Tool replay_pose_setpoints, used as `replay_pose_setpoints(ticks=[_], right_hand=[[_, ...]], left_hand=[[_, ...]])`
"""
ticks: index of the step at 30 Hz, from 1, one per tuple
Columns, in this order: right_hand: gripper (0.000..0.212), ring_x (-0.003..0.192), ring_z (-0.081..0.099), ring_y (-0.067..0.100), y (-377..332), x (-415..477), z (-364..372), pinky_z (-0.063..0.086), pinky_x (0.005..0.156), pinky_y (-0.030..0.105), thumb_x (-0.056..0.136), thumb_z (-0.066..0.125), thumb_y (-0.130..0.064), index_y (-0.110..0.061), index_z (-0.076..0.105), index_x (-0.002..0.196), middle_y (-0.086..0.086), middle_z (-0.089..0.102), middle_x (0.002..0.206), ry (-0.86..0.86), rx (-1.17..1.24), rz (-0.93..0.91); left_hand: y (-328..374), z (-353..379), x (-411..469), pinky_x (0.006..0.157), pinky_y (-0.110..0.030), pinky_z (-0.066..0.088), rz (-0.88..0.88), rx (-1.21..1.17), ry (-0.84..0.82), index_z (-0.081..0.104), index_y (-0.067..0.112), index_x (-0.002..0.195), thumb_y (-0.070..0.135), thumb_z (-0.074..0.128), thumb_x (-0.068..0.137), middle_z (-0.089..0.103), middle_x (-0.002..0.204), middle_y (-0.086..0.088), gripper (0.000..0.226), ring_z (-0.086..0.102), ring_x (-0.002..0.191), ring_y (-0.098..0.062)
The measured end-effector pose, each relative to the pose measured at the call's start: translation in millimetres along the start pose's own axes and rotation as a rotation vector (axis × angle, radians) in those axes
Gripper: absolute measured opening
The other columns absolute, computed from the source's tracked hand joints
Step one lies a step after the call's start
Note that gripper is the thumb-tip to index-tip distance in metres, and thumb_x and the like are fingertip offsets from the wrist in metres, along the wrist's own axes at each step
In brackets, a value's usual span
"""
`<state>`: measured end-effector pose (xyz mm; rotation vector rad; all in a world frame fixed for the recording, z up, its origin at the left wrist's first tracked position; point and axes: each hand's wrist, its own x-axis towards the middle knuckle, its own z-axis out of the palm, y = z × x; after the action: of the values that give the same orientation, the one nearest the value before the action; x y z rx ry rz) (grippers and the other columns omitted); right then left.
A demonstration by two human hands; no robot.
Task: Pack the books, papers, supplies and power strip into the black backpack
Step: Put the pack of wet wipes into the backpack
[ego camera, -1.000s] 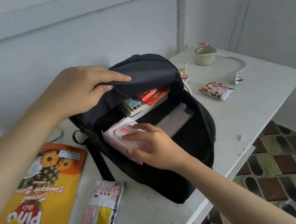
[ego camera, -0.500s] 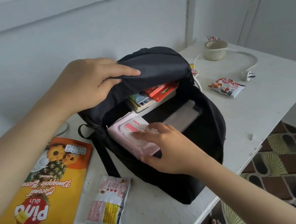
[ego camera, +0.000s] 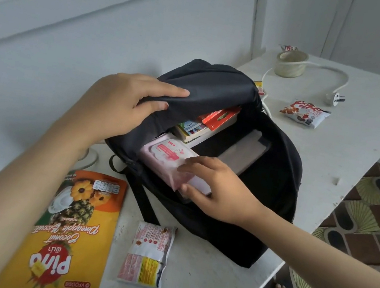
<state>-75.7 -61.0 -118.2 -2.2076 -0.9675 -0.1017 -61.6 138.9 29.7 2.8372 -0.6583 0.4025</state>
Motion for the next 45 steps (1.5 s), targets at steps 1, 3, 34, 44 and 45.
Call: replay_pose_setpoints(ticks=[1, 3, 34, 44, 45], right_hand=[[0.034, 0.125, 0.045, 0.01, 2, -2, 0, 0.032, 0.103, 0.016, 0.093, 0.054, -0.036, -0.022, 0.06, 0.123, -0.001, 0.055, 0.133, -0.015, 0.007, -0.025], [0.035, 0.13, 0.04, 0.008, 8, -5, 0, 0.026, 0.104, 0.01, 0.094, 0.053, -0.035, -0.025, 0.058, 0.127, -0.002, 0.05, 0.14, -0.069, 0.017, -0.042], [0.059, 0.146, -0.004, 0.018, 10, 81, 34, -0.001, 0.119, 0.034, 0.102, 0.017, -0.044, -0.015, 0.006, 0.151, 0.006, 0.002, 0.159, -0.442, -0.133, 0.019], [0.049, 0.146, 0.012, 0.022, -6, 81, 22, 0.015, 0.117, 0.039, 0.103, 0.025, -0.039, -0.026, 0.022, 0.149, 0.005, 0.017, 0.158, -0.45, 0.116, 0.082], [0.046, 0.143, 0.022, 0.023, -10, 76, 18, 0.022, 0.115, 0.039, 0.102, 0.027, -0.039, -0.025, 0.03, 0.147, 0.006, 0.029, 0.154, -0.453, 0.156, 0.107]], left_hand=[[0, 0, -1, 0.072, -0.006, 0.034, 0.0, -0.007, 0.001, 0.055, 0.049, 0.121, 0.022, 0.056, 0.093, 0.06, 0.117, 0.021, 0.039, 0.051, 0.094, 0.003], [0, 1, -2, 0.074, -0.008, 0.035, 0.006, -0.022, 0.009, 0.055, 0.048, 0.121, 0.022, 0.055, 0.093, 0.06, 0.115, 0.022, 0.038, 0.053, 0.097, 0.001], [2, -4, 9, 0.056, -0.033, 0.042, 0.177, 0.185, 0.16, 0.063, 0.034, 0.12, 0.01, 0.048, 0.093, 0.065, 0.087, -0.006, 0.039, 0.055, 0.069, -0.025], [-9, 9, 5, 0.06, -0.025, 0.039, 0.072, 0.074, 0.126, 0.059, 0.039, 0.122, 0.016, 0.047, 0.095, 0.063, 0.086, 0.0, 0.037, 0.048, 0.069, -0.011], [-10, 11, 4, 0.059, -0.019, 0.036, 0.052, 0.052, 0.115, 0.058, 0.04, 0.122, 0.015, 0.048, 0.095, 0.061, 0.083, 0.002, 0.038, 0.044, 0.067, -0.008]])
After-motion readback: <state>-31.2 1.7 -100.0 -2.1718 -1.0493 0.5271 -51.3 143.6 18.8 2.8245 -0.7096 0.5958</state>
